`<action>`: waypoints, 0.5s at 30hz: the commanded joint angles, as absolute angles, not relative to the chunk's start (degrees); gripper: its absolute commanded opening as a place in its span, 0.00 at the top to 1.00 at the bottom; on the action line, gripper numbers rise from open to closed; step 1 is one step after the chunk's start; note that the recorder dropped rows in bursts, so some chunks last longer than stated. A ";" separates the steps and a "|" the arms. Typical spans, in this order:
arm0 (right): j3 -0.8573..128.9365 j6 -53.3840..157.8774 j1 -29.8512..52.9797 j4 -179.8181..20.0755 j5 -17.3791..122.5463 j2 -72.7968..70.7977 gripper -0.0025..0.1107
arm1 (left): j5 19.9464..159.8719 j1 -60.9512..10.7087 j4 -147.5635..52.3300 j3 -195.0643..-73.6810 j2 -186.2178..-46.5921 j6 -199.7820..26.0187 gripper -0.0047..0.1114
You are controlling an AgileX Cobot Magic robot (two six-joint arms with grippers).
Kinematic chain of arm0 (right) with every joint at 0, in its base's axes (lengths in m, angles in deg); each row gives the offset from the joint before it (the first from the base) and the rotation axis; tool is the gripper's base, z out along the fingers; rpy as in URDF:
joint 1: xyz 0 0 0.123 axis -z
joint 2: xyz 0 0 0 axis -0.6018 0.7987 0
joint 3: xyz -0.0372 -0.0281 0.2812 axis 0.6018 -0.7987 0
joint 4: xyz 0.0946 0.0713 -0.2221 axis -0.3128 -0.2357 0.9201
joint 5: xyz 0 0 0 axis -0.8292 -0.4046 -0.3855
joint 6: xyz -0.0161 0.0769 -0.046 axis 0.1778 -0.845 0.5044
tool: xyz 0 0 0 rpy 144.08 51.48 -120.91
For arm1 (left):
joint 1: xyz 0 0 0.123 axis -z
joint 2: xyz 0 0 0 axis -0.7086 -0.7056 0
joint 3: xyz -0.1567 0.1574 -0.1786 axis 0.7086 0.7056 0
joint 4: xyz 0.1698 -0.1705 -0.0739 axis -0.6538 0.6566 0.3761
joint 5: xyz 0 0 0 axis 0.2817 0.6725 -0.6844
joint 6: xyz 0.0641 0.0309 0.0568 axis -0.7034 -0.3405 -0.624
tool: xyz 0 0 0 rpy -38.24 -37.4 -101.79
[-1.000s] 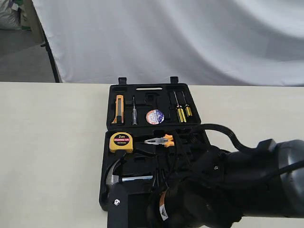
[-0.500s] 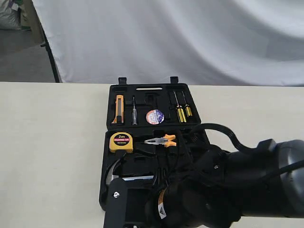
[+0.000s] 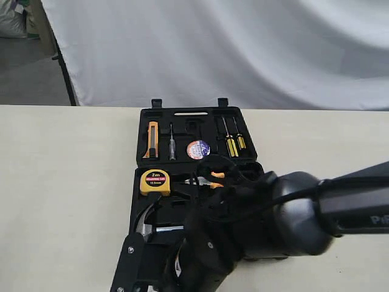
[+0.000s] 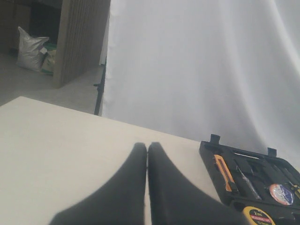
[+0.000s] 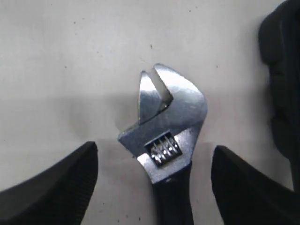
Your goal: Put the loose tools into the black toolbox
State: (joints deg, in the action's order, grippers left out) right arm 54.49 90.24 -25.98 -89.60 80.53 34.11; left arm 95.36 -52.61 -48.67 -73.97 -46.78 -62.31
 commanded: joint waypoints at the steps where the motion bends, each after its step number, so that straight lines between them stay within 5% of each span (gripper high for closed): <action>1: 57.42 90.41 -26.04 -91.02 82.41 38.32 0.40 | 94.94 -54.06 -48.92 -74.12 -46.59 -62.04 0.95; 5: 57.76 90.50 -26.04 -91.16 83.10 39.81 0.44 | 94.94 -54.06 -48.92 -74.12 -46.59 -62.04 0.95; 12: 57.76 90.50 -26.04 -91.81 83.00 39.80 0.93 | 94.94 -54.06 -48.92 -74.12 -46.59 -62.04 0.95; 15: 57.76 90.50 -26.04 -91.81 83.00 39.39 0.98 | 94.94 -54.06 -48.92 -74.12 -46.59 -62.04 0.95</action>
State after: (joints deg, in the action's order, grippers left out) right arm 58.35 90.24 -25.98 -92.09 82.69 38.18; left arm 95.36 -52.61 -48.67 -73.97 -46.78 -62.31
